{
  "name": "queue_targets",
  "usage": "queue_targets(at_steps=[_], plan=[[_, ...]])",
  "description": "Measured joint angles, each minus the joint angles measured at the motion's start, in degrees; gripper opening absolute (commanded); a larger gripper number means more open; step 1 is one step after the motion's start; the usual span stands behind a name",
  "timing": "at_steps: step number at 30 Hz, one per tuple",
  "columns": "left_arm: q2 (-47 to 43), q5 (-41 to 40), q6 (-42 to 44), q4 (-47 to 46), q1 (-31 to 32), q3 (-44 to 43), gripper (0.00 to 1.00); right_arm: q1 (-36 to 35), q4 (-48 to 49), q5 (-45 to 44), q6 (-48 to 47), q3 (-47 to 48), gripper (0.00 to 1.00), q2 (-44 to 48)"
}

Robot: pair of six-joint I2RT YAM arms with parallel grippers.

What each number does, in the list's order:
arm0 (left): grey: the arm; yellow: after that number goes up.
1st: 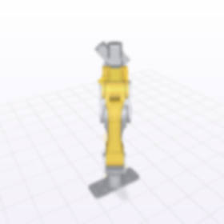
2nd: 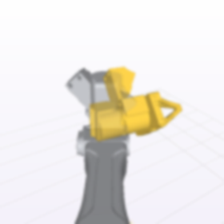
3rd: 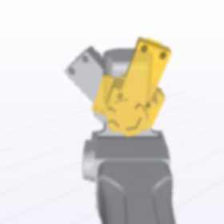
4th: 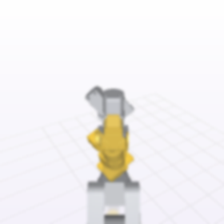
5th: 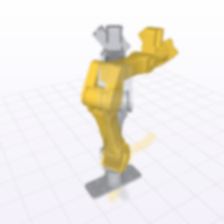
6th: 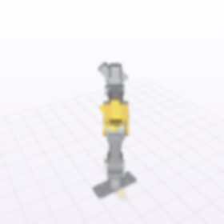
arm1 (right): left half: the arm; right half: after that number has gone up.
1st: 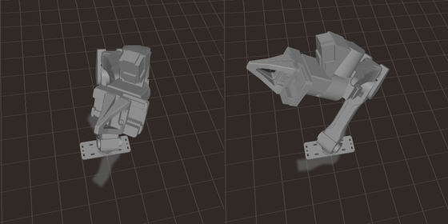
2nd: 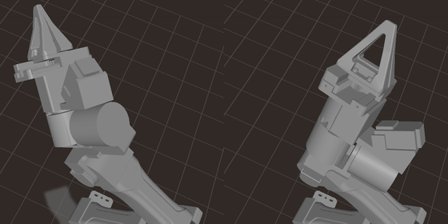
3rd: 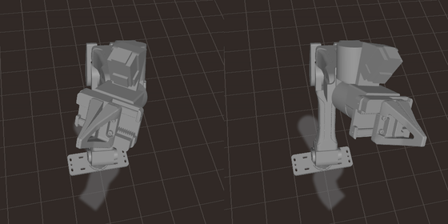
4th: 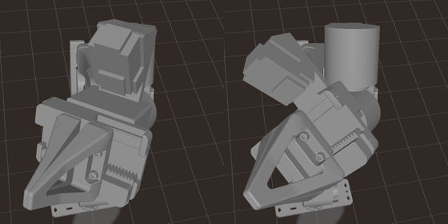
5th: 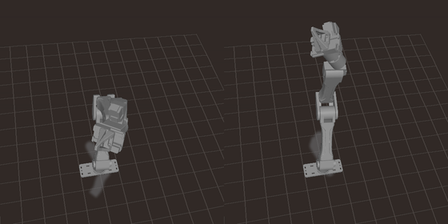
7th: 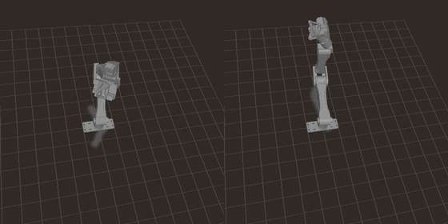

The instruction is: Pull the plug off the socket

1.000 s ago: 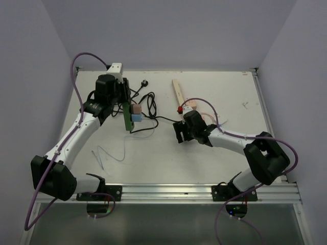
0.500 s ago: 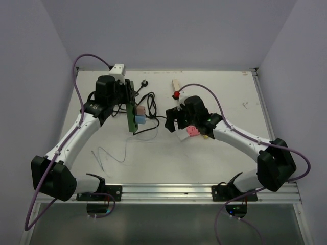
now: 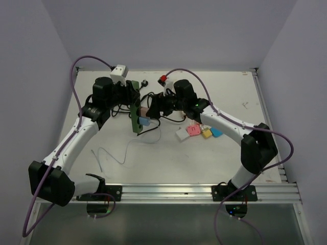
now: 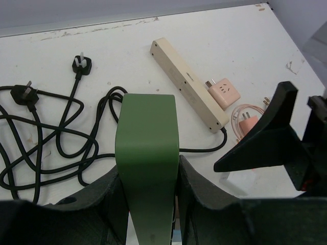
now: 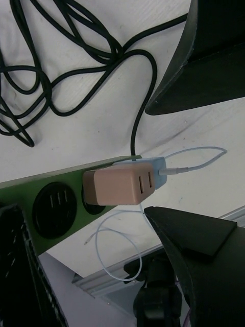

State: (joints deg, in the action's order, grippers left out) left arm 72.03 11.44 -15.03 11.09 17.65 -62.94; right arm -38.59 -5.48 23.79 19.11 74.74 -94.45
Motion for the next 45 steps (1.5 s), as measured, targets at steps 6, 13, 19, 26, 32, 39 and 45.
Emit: queue_targets(at_steps=[6,13,19,26,32,39,45], plan=[[-0.5,0.94,-0.02,-0.81,0.0,0.92,0.0,-0.63,0.13,2.47,2.56,0.46,0.65,-3.61],[-0.57,1.62,-0.48,-1.88,0.0,2.71,0.0,-2.25,0.66,2.99,3.91,2.19,0.52,-4.85],[-0.59,1.62,-0.48,-2.93,0.11,3.34,0.0,-3.02,0.9,2.75,4.52,2.95,0.34,-6.32],[-0.7,0.7,-0.44,-3.08,0.11,4.0,0.08,-3.41,1.18,2.8,4.48,3.41,0.0,-7.19],[-1.38,0.74,-0.68,-4.46,0.11,5.68,0.5,-3.48,0.46,2.69,4.33,3.45,0.0,-7.19],[-3.08,1.6,-1.92,-5.9,0.17,8.63,0.62,-3.52,-0.66,1.27,4.46,3.45,0.0,-7.19],[-3.26,1.88,-2.6,-5.88,0.5,11.72,0.62,-3.52,-0.66,1.22,4.46,3.45,0.0,-7.19]])
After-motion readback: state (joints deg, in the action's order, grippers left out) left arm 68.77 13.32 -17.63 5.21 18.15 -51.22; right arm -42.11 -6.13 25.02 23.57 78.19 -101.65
